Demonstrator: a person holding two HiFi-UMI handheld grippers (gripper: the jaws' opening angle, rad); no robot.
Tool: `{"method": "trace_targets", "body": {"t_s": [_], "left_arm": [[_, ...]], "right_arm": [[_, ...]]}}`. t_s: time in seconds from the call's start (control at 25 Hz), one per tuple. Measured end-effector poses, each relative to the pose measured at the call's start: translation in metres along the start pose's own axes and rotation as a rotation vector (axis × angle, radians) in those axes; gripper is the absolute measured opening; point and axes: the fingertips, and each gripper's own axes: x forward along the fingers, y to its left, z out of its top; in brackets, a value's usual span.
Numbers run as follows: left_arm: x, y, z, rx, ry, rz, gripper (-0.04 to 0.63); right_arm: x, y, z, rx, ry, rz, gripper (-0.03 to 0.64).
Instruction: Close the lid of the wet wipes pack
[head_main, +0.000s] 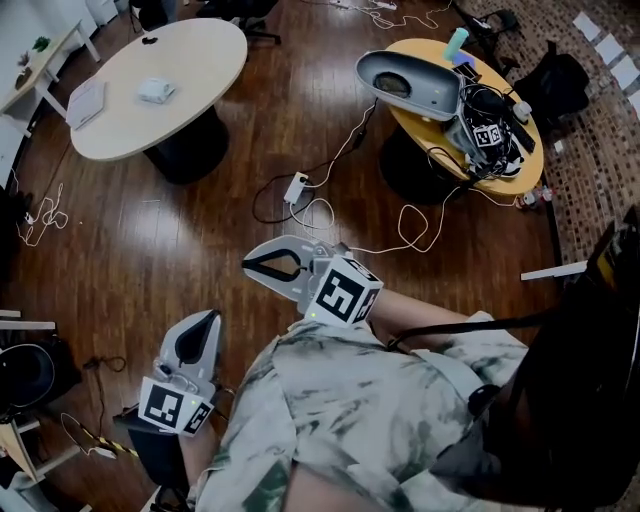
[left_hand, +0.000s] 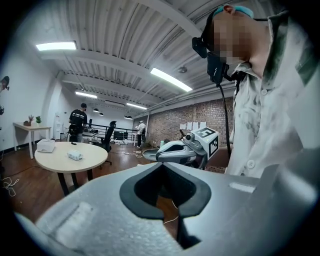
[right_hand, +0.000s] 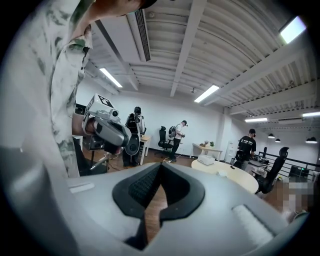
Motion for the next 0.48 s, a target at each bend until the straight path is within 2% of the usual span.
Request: {"method": "trace_targets", "body": {"t_s": [0.48], "left_arm": [[-0.077,-0.029,-0.023,0.011,-0.004,-0.054,0.002]], "right_arm": [[0.0,0.095,0.014,-0.007,0.012,-0.048,0.006]]}}
